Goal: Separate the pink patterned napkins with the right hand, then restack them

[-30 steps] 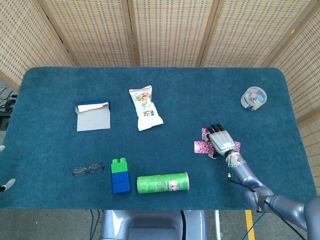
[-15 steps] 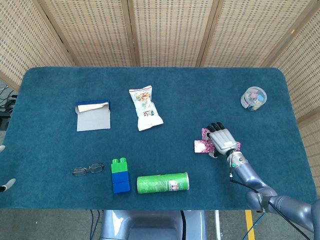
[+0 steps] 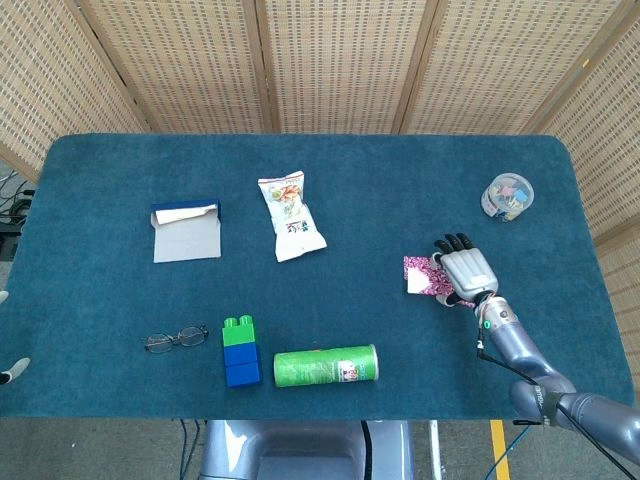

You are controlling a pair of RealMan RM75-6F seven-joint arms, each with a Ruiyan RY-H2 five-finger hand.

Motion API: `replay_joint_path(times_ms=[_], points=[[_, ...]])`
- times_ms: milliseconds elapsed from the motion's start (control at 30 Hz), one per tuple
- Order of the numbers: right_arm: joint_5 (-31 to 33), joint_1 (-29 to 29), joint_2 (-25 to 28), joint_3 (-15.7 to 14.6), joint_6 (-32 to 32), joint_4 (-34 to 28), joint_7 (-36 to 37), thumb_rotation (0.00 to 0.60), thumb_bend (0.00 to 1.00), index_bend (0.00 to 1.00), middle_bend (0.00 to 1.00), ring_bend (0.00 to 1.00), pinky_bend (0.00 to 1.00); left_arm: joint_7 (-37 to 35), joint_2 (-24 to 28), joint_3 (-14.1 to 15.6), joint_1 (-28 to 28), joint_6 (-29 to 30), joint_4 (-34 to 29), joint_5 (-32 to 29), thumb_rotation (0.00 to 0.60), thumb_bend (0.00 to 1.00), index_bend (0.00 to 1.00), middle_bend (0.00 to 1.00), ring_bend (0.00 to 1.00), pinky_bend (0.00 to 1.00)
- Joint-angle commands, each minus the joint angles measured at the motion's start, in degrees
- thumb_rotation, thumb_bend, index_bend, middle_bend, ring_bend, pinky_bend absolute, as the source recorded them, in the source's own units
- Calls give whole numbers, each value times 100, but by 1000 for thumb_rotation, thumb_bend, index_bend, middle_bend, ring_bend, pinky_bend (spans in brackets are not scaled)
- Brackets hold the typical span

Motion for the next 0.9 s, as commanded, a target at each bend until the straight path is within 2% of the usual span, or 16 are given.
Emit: replay_joint_path(times_ms=[33, 333, 900], points=[[21, -67, 50, -39, 24, 28, 34, 600, 311, 411, 161, 0, 12, 6, 4, -1, -2, 2, -5, 7, 600, 49, 118, 0, 0, 0], [-15, -247, 97, -145, 6, 244, 228, 600, 311, 411, 161, 0, 3, 87, 33, -11, -30, 19, -107, 63, 600, 49, 110, 0, 0, 0], [-221, -434, -159, -236, -250, 1103, 764, 600, 311, 411, 161, 0, 0, 178, 99, 17, 32, 114, -254, 77, 600, 49, 104, 0, 0, 0]])
